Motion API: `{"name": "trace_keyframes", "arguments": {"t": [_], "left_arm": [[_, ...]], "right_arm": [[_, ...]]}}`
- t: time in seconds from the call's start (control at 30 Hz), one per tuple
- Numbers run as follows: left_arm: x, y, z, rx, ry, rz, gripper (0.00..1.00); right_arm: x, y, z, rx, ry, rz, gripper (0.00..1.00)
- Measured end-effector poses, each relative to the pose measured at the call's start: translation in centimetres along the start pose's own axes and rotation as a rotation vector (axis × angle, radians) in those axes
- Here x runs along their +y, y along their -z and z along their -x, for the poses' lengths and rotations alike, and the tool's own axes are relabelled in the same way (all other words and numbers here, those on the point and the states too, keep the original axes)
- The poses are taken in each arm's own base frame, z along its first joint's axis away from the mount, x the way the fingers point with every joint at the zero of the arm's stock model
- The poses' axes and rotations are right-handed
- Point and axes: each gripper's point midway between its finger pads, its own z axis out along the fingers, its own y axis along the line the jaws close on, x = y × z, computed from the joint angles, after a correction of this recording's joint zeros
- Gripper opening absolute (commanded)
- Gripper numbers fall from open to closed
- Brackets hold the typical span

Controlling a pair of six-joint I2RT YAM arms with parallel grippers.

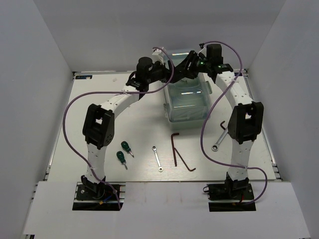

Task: Sort the tools into containers

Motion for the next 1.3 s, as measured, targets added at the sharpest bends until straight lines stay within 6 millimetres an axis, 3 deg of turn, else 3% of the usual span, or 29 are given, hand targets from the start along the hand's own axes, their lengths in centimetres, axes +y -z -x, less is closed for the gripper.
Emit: {"name": "trace_keyframes", "arguments": {"t": [0.07,0.2,0.4,0.5,0.63,0.73,0.8,0.87,0.93,0.97,1.0,1.07,1.17,1.3], "left_arm": [[0.3,-0.8,0.1,-0.003,-0.004,0.018,0.81],[0.3,-1.8,0.1,-0.001,-0.008,0.034,0.78],[0.0,-3.0,-0.1,-0.014,-0.001,0.067,0.73],[0.3,-3.0,0.0,-0.024,0.004,0.092,0.72],[0.7,-3.1,0.1,-0.034,0.012,0.129,0.72],[1.1,-3.1,0.2,-0.035,0.020,0.172,0.63],[1.4,-3.1,0.1,-0.023,0.030,0.205,0.56],[1.8,-3.1,-0.1,-0.008,0.037,0.238,0.49],[2.4,-3.0,-0.6,0.022,0.060,0.284,0.27],[2.3,-3.1,-0.4,0.022,0.066,0.288,0.27],[2.5,-3.1,-0.5,0.028,0.097,0.313,0.15],[2.6,-3.2,-0.5,0.037,0.112,0.321,0.01],[2.6,-3.5,-0.5,0.049,0.116,0.318,0.00],[2.5,-4.0,-0.4,0.059,0.119,0.306,0.00]], "right_arm": [[0.4,0.1,-0.3,0.017,-0.017,0.026,0.66],[1.0,0.7,0.2,0.008,-0.003,0.047,0.66],[0.4,3.7,1.8,-0.062,0.118,-0.068,0.65],[0.3,6.5,3.7,-0.165,0.245,-0.208,0.65],[1.1,12.7,5.6,-0.322,0.413,-0.361,0.65],[0.5,16.3,6.5,-0.399,0.475,-0.450,0.65],[-1.6,17.5,7.0,-0.415,0.476,-0.521,0.63],[-4.6,17.4,7.0,-0.386,0.449,-0.566,0.62],[-8.8,16.4,6.5,-0.311,0.390,-0.603,0.62],[-10.9,15.7,6.3,-0.272,0.358,-0.611,0.62],[-13.3,15.0,6.0,-0.226,0.316,-0.619,0.62],[-17.6,13.8,4.9,-0.143,0.226,-0.616,0.63],[-22.3,12.7,3.3,-0.056,0.095,-0.575,0.65],[-24.4,12.6,2.5,-0.021,0.002,-0.473,0.65]]}}
